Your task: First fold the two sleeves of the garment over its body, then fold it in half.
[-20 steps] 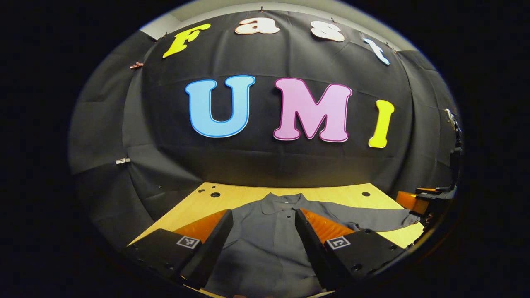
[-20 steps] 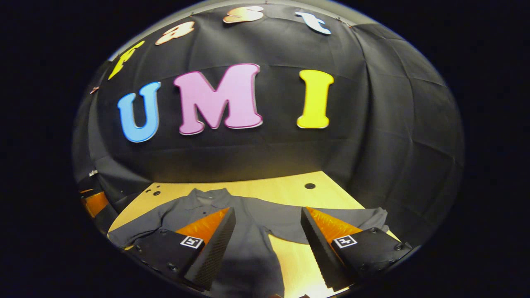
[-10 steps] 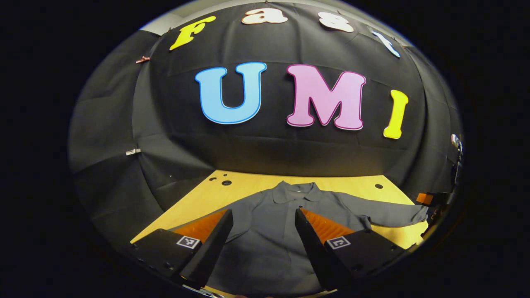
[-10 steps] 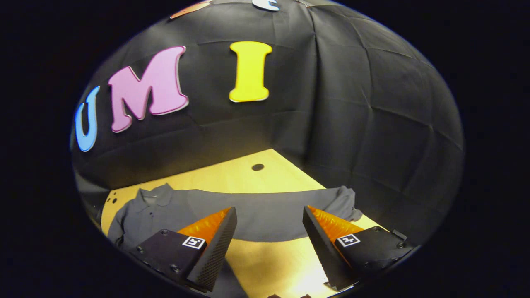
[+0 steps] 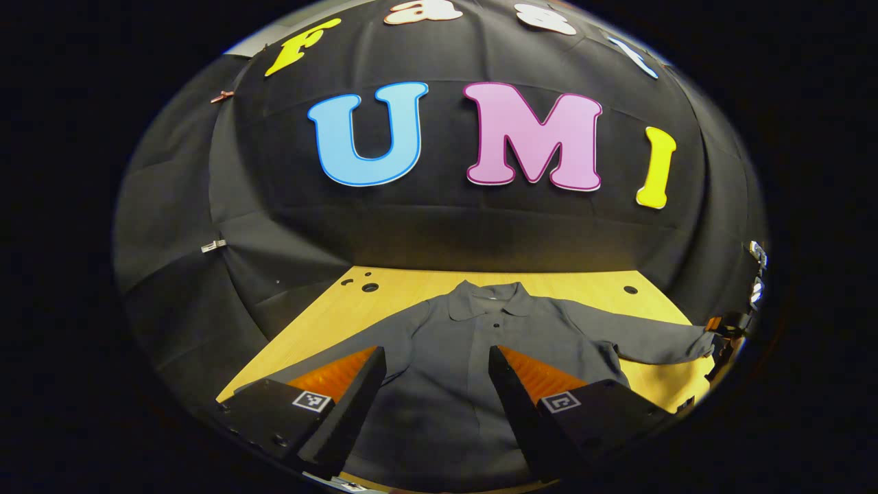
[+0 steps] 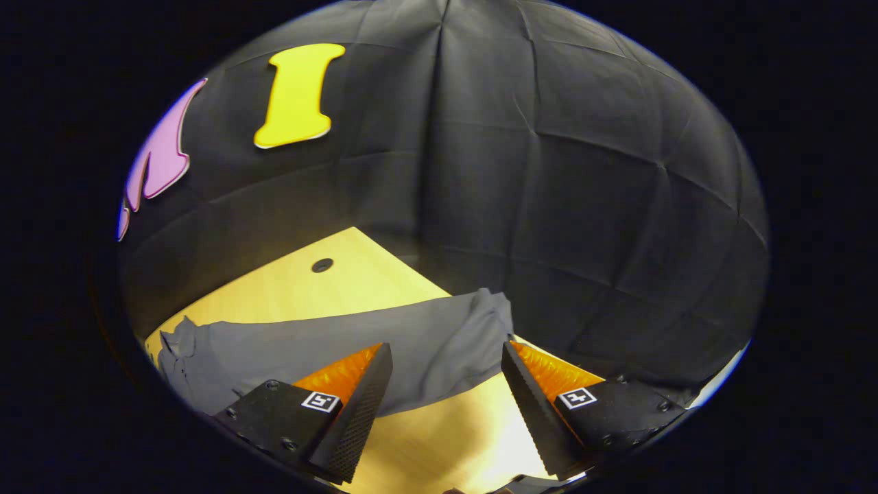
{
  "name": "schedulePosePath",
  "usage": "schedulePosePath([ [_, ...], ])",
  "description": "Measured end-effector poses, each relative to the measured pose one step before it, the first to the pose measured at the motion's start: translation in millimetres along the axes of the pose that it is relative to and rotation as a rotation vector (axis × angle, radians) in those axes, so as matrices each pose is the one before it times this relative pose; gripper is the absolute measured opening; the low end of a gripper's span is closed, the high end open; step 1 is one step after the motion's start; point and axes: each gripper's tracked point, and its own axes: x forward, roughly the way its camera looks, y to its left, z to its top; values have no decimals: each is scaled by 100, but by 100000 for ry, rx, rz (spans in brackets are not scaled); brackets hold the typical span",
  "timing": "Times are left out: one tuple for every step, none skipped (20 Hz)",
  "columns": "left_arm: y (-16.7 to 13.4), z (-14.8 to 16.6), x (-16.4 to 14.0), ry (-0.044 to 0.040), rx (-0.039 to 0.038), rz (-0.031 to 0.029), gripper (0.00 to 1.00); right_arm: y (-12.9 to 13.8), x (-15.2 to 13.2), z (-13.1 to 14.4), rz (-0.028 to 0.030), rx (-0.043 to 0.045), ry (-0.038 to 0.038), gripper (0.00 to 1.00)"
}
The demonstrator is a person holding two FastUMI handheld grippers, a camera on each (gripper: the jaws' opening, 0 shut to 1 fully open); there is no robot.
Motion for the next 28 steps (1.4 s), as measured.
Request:
schedulePosePath([
  [-196, -49, 170, 584, 507, -337, 95, -778, 964, 18, -1781, 671, 865, 99],
  [-237, -120, 251, 533, 498, -145, 95, -415, 575, 83, -2089, 766, 418, 99],
  [-190, -26, 171, 532, 583, -66, 95, -833, 915, -54, -2672, 457, 343, 99],
  [-196, -182, 253, 561, 352, -172, 95, -743, 700, 65, -1912, 570, 383, 99],
  [-204, -31, 213, 609, 57, -475, 95, -489, 597, -91, -1339, 529, 515, 99],
  [-282, -84, 154, 447, -93, -508, 95, -442, 681, -89, -1113, -6, 823, 99],
  [-164, 80, 55, 297, -3, -507, 95, -430, 743, -175, -865, -261, 983, 99],
  [-280, -147, 272, 207, 45, -617, 95, -284, 677, -182, -415, -30, 1558, 99],
  [-350, 17, 218, 256, -25, -1088, 95, 52, 560, -98, 660, 872, 1142, 99],
  [-181, -171, -38, 400, 20, -710, 95, 217, 634, -60, 1055, 855, 868, 99],
  [-169, -104, 8, 439, -43, -374, 95, 52, 685, -291, 583, -173, 1518, 99],
  [-163, -275, 162, 540, -134, -387, 95, 246, 648, -325, 812, -934, 1587, 99],
  [-233, -178, 68, 653, -197, -322, 95, 170, 764, -402, 675, -1666, 1609, 99],
  [-78, -60, 129, 500, -466, -539, 95, 142, 302, -127, 361, -2666, 1645, 99],
  [-218, 69, -23, 113, -733, -812, 95, 100, 330, -181, -148, -2892, 1619, 99],
  [-111, -172, -65, 50, -573, -312, 95, 113, 272, -342, -177, -1801, 2178, 99],
  [40, 32, -148, -35, -217, 303, 95, 249, 415, -458, 155, -276, 2277, 99],
  [218, -34, -148, -57, -210, 676, 95, 101, 182, -211, 398, 779, 2177, 99],
  [166, 29, -87, 26, -276, 656, 95, -42, 154, -8, 204, 1173, 1221, 98],
  [244, -105, -124, 211, -470, 639, 95, 63, 120, 191, 121, 1303, 41, 98],
  [281, -19, -178, 269, -608, 617, 95, 128, 338, -398, 428, 995, 894, 98],
  [314, -138, -141, 13, -1085, 771, 95, 79, 28, -181, 766, 868, 861, 97],
  [321, 213, -167, -296, -1832, 679, 95, 310, 20, -64, 1691, 1112, 655, 95],
  [129, 135, -170, -417, -1912, 9, 95, 449, -80, -130, 1601, 936, 1535, 82],
  [64, 59, -22, 442, -1341, 467, 95, 339, 267, 15, 438, -327, -363, 69],
  [250, -202, -48, 377, -850, 902, 95, 89, 26, -132, -151, -602, 880, 53],
  [209, -28, -47, 131, -819, 772, 95, 86, 136, -3, 346, -735, -91, 37],
  [133, -91, 43, 471, -759, 532, 95, 569, 28, -42, 2018, 175, 997, 35],
])
